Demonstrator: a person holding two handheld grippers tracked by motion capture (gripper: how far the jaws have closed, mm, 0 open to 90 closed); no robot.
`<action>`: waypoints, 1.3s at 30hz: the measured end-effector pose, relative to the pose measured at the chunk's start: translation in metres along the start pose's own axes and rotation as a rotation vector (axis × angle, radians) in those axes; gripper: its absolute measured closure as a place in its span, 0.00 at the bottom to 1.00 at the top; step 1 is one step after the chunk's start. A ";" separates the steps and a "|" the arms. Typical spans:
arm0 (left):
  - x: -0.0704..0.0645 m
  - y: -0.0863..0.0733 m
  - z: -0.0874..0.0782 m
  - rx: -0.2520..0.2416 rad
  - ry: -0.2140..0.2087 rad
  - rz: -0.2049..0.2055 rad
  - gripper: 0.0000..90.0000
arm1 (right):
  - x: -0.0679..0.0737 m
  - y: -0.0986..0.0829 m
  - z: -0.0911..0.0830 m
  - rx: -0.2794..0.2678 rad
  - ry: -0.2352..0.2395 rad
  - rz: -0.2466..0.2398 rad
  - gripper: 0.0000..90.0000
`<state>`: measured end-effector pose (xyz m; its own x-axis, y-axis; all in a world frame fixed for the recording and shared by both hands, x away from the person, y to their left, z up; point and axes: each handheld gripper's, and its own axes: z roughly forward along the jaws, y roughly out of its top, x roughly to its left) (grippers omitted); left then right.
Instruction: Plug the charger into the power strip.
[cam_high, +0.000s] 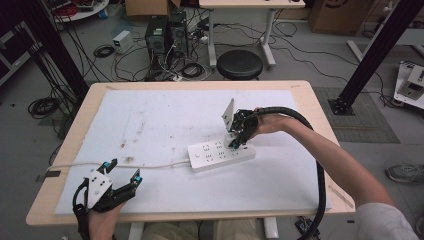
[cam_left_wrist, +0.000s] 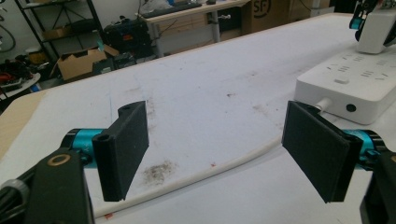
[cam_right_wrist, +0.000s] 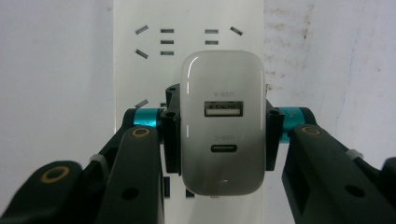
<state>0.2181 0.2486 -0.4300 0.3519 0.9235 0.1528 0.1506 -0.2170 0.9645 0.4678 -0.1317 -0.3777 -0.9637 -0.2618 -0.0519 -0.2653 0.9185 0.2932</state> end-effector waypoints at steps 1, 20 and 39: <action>0.000 0.000 0.000 0.000 0.000 0.000 0.26 | 0.000 0.000 0.000 0.000 0.000 0.000 0.71; -0.002 -0.002 -0.007 -0.001 0.000 -0.011 0.26 | 0.006 -0.004 0.002 -0.016 -0.041 0.010 0.71; 0.003 -0.002 -0.003 -0.010 -0.010 -0.005 0.26 | -0.001 -0.006 0.004 -0.037 0.010 0.039 0.70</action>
<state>0.2163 0.2528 -0.4311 0.3608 0.9212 0.1458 0.1432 -0.2092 0.9673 0.4706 -0.1360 -0.3837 -0.9729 -0.2295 -0.0300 -0.2263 0.9165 0.3299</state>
